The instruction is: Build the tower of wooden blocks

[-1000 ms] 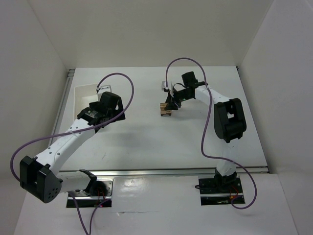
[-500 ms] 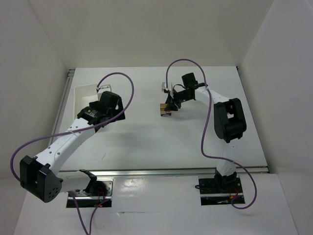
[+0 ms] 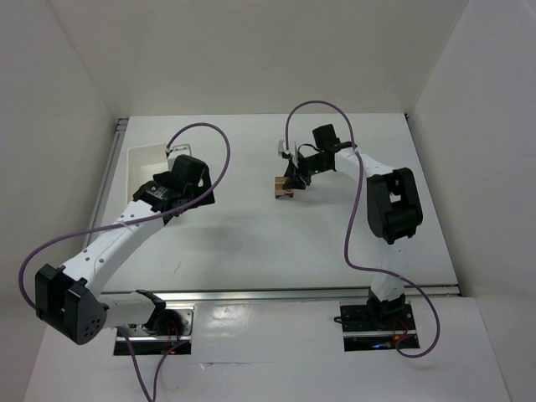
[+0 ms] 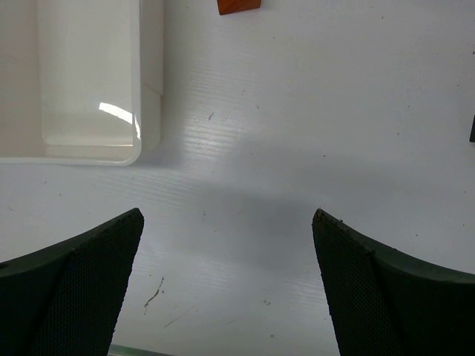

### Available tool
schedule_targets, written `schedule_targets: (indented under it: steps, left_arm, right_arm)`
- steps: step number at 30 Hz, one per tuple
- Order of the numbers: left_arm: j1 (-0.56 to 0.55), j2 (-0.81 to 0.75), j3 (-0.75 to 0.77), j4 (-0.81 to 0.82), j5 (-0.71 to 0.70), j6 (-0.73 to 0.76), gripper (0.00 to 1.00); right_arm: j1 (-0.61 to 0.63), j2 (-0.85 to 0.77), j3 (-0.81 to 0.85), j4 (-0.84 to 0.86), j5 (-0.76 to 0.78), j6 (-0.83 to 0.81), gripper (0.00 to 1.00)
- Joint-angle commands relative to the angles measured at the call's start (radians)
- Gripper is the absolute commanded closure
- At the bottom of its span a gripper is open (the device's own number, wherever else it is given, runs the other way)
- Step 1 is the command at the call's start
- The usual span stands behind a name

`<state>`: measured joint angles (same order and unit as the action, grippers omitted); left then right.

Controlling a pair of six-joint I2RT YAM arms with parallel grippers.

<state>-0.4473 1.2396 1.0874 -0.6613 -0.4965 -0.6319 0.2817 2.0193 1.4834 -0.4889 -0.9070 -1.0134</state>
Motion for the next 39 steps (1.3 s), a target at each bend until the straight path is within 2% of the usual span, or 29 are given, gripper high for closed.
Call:
schedule_targets:
  steps: [1,7,11,18,20,39]
  left_arm:
    - [0.005,0.006,0.04,-0.003,-0.017,0.008,0.0]
    - [0.005,0.015,0.04,0.006,-0.008,0.017,0.0]
    - [0.005,0.015,0.04,0.006,-0.008,0.026,0.0]
    - [0.005,0.024,0.049,0.006,0.001,0.026,0.0]
    - [0.005,0.024,0.049,0.006,0.001,0.035,0.0]
    - [0.005,0.024,0.049,0.015,0.01,0.035,0.0]
  right_arm:
    - [-0.01,-0.039,-0.009,0.024,-0.02,0.001,0.57]
    - [-0.01,-0.048,-0.009,0.015,-0.02,0.001,0.45]
    - [-0.01,-0.048,-0.009,0.015,-0.02,0.001,0.42]
    - [-0.01,-0.048,-0.009,0.024,0.003,0.001,0.4]
    - [-0.01,-0.048,-0.009,0.024,0.034,0.001,0.37]
    - [-0.01,-0.076,-0.041,0.044,0.117,0.001,0.36]
